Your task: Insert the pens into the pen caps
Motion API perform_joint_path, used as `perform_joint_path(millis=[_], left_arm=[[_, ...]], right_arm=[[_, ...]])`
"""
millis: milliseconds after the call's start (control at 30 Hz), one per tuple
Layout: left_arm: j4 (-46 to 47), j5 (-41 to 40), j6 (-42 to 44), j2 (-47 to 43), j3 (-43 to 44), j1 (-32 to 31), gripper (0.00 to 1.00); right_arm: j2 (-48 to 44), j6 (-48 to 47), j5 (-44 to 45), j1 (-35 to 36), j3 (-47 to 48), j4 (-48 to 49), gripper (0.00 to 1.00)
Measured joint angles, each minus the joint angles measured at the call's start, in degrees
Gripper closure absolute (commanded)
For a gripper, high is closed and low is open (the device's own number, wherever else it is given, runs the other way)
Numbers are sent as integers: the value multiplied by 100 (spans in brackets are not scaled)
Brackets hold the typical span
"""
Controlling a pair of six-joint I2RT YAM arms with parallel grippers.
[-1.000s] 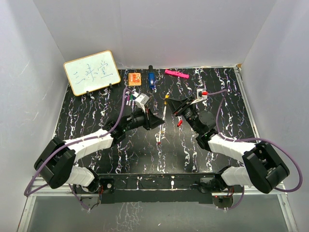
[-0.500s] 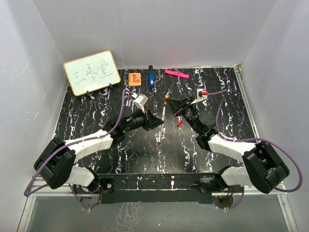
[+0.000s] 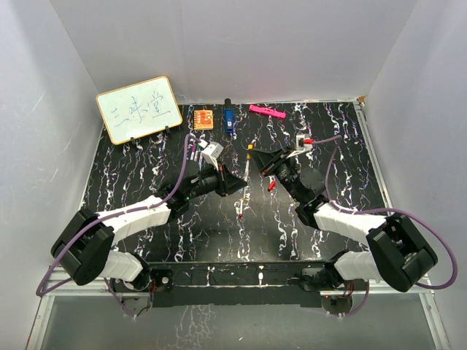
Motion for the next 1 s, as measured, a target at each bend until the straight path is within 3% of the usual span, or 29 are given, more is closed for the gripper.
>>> perform_joint_path(millis=[1000], left_arm=[[-68,-87,-4,-92,-186,0,100]], right_arm=[[120,-343,140,94,160,103,100]])
